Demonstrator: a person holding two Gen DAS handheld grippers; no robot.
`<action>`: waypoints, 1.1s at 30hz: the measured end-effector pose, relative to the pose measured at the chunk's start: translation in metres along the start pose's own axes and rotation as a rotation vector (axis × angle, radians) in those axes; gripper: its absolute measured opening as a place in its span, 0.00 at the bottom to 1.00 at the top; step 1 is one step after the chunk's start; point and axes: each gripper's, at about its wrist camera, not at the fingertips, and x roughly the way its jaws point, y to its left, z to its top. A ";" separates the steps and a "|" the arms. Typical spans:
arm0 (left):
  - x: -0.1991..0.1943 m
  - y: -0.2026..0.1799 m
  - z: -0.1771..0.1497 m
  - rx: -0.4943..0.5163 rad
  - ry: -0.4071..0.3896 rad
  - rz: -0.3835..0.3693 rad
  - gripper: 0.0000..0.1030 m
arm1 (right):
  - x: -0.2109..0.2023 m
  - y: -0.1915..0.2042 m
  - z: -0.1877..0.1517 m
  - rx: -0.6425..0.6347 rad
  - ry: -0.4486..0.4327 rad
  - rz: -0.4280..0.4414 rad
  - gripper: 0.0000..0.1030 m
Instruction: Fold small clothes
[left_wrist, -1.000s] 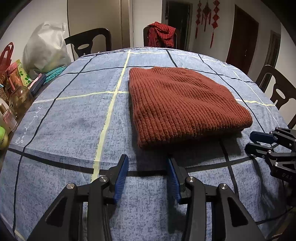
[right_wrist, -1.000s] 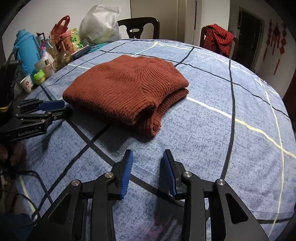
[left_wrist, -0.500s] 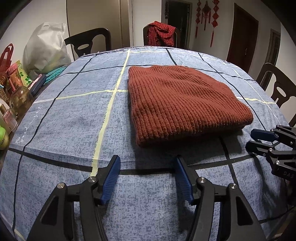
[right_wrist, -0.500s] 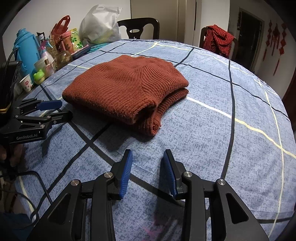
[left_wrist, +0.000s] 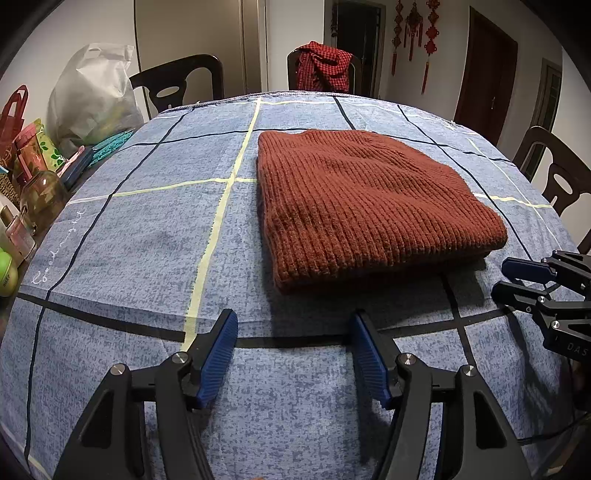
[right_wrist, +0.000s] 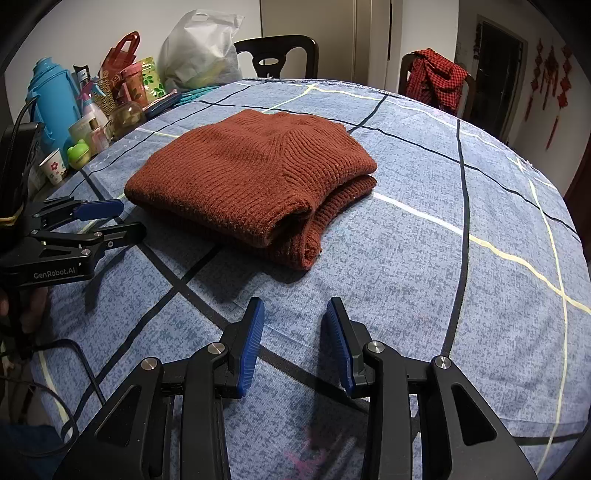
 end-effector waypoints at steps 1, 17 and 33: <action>0.000 0.000 0.000 -0.001 0.001 0.000 0.65 | 0.000 0.000 0.000 0.000 0.000 0.000 0.35; 0.000 -0.001 0.000 -0.004 0.004 0.011 0.66 | 0.000 0.000 0.000 0.000 0.000 0.000 0.35; 0.000 0.000 -0.001 -0.007 0.005 0.012 0.66 | -0.001 0.001 0.001 0.004 0.000 0.006 0.35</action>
